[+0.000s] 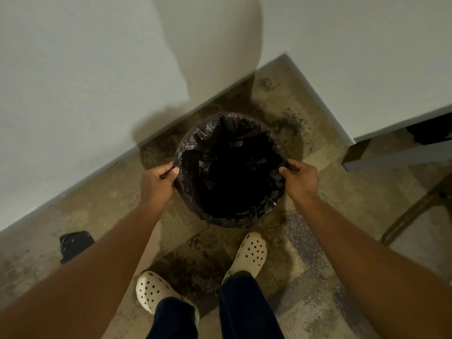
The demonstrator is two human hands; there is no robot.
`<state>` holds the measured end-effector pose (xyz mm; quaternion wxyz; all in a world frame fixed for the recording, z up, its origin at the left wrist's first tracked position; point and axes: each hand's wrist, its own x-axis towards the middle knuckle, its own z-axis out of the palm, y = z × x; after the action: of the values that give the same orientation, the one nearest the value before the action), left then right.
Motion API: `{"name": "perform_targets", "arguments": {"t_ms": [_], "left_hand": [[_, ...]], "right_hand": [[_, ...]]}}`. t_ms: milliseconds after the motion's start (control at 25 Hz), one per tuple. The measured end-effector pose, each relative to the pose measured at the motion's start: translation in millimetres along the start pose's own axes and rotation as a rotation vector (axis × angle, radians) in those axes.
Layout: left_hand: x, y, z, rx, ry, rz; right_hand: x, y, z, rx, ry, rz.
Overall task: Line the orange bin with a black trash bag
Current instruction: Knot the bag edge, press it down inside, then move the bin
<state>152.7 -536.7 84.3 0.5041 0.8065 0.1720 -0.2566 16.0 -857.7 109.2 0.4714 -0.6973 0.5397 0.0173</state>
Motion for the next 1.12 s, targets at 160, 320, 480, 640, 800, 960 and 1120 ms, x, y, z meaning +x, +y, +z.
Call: {"name": "perform_targets", "arguments": {"t_ms": [160,320,480,640,800,960,1120], "left_hand": [[2.7,34.6,49.8,0.018,-0.047,0.018],[14.8,60.2,85.5,0.054,-0.078,0.038],[37.5,84.9,119.8,0.037,-0.134,0.039],[62.9,105.5,150.0,0.051,-0.183,0.064],[84.1,121.2,169.5,0.072,-0.215,0.073],[108.3,137.9,188.6,0.063,-0.238,0.089],[120.4,150.6,212.3,0.07,-0.242,0.09]], "right_hand": [[30.6,7.6,-40.6,0.043,0.037,0.017],[51.7,11.7,-62.2,0.077,0.086,0.033],[71.0,14.5,-75.8,0.093,0.141,0.054],[89.8,17.5,-77.0,0.129,0.196,0.073],[109.1,14.4,-73.6,0.161,0.219,0.088],[130.9,8.2,-71.6,0.183,0.227,0.07],[152.4,7.5,-75.7,0.196,0.25,0.084]]}}
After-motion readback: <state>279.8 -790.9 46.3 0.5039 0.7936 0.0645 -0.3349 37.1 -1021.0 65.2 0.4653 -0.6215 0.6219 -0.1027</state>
